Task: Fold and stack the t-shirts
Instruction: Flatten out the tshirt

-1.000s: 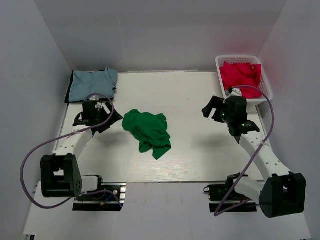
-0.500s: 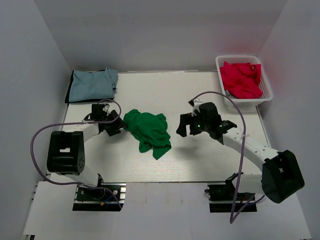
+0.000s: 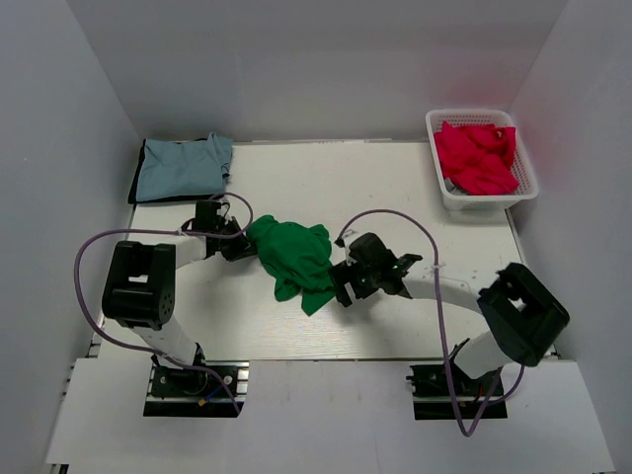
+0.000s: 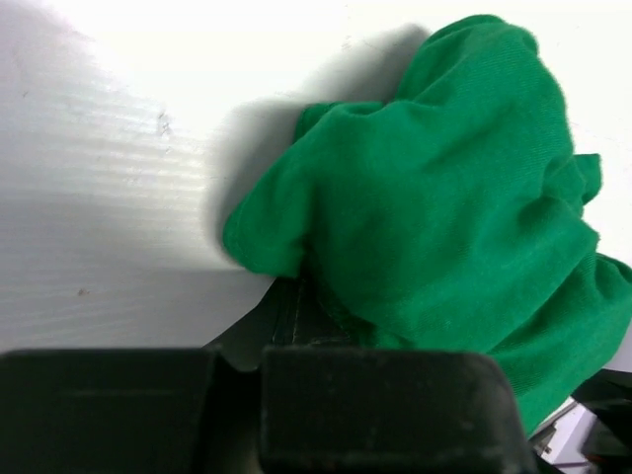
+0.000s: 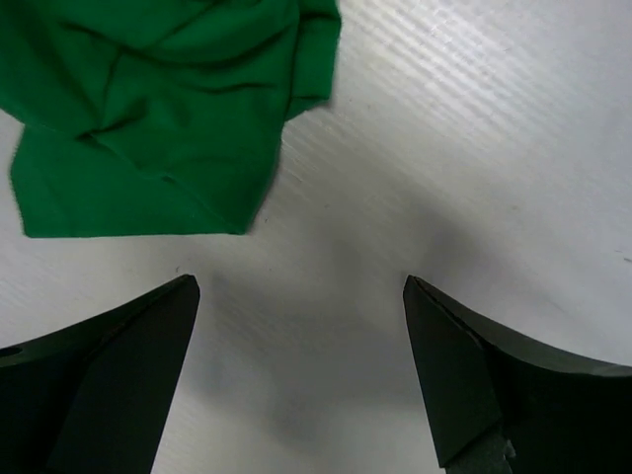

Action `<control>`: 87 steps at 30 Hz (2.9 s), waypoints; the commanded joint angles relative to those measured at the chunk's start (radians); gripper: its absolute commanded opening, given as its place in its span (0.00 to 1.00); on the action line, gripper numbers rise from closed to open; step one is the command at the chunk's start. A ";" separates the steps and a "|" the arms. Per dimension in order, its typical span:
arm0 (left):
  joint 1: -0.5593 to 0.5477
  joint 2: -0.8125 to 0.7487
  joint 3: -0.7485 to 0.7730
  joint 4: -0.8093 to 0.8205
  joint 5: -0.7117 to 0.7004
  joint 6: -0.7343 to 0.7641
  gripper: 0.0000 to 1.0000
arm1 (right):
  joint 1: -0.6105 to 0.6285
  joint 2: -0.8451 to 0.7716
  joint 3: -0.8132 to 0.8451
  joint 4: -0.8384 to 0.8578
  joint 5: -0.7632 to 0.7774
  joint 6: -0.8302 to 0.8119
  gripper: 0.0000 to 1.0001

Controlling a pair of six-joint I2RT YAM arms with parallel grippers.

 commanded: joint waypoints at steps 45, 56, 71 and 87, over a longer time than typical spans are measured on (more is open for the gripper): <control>-0.006 0.023 1.045 -0.175 -0.099 0.080 0.00 | -0.056 0.039 0.743 0.381 0.882 -0.488 0.00; -0.003 0.145 1.555 -0.025 -0.110 0.030 0.00 | -0.233 0.297 1.553 0.220 0.684 -0.628 0.00; -0.003 -0.404 0.364 0.073 0.033 0.145 0.00 | -0.207 -0.256 0.475 0.047 0.293 -0.106 0.00; -0.031 -0.636 -0.385 -0.025 0.214 0.001 0.10 | -0.121 -0.372 -0.096 -0.229 0.033 0.268 0.00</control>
